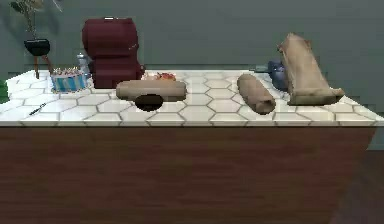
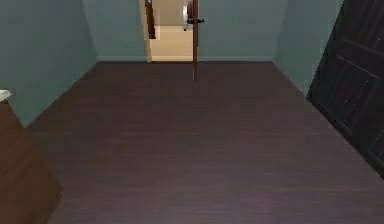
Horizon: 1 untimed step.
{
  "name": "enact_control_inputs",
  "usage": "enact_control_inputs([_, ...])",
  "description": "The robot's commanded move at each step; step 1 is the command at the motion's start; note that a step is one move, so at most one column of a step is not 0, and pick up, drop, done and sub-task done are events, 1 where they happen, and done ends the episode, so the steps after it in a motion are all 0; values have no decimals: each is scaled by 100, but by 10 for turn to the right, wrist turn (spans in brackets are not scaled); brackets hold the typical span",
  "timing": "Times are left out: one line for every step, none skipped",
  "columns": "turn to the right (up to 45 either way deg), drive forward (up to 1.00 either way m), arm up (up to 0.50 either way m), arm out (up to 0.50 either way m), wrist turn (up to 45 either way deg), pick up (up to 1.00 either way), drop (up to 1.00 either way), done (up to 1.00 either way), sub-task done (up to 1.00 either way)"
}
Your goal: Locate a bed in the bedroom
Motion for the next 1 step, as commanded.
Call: enact_control_inputs([450,0,0,0,0,0,0,0,0])
